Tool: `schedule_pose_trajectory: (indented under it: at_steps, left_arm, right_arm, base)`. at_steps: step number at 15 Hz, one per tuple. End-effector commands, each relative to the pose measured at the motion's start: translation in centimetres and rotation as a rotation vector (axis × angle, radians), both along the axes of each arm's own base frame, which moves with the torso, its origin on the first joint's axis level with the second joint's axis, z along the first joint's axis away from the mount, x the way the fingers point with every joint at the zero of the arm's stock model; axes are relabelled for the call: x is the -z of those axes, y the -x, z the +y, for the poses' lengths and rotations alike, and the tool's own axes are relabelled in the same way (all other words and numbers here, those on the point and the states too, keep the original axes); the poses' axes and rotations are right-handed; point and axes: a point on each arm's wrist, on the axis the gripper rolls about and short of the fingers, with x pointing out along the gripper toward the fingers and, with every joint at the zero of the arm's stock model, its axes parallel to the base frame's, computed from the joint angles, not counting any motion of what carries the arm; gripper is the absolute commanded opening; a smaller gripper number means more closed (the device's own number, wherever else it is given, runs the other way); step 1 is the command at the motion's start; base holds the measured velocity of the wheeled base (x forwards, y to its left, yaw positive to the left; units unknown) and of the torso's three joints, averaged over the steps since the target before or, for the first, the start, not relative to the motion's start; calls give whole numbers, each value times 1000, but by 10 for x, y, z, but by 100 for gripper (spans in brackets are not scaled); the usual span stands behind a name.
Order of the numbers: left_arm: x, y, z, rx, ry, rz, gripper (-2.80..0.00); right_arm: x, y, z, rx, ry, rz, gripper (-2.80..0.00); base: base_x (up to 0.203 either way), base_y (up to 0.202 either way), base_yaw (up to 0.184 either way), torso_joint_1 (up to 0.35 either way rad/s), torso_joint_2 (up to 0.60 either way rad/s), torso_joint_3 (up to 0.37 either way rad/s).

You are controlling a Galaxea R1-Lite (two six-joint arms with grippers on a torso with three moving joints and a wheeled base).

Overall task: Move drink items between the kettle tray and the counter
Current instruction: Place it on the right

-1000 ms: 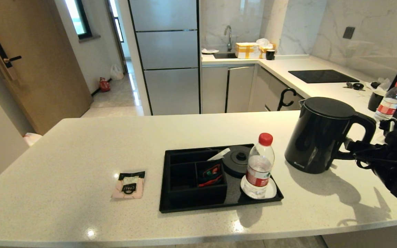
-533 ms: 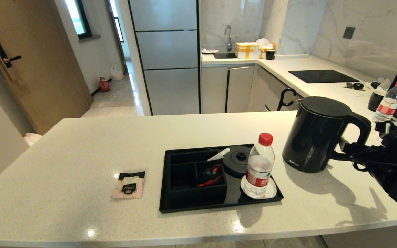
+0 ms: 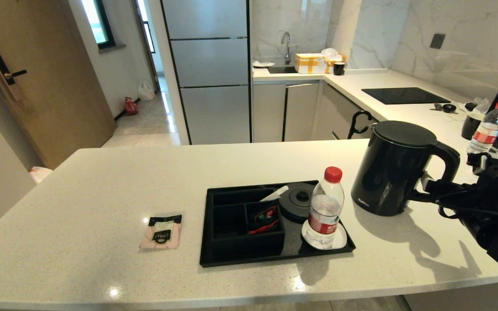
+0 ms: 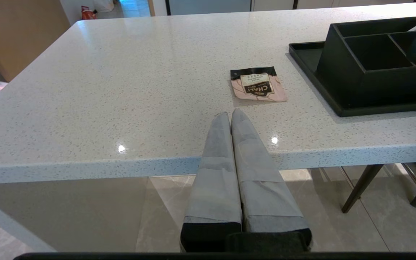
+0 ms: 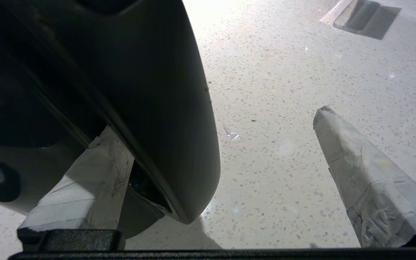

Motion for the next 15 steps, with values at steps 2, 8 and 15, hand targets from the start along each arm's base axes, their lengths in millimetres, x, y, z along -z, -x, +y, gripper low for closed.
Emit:
schedule_pose_trajectory:
  at_steps: [2,8,15]
  left_arm:
    - [0,0,0,0,0,1,-280]
    - [0,0,0,0,0,1,-280]
    - [0,0,0,0,0,1,-280]
  right_arm:
    - [0,-5,5,12,13,-10,0]
    - [2,-11,17,66,34,-7,0]
    - [10,-15,28,103,56,14,0]
  base:
    - [0,0,0,0,0,0]
    - [0,0,0,0,0,0]
    - [0,0,0,0,0,0]
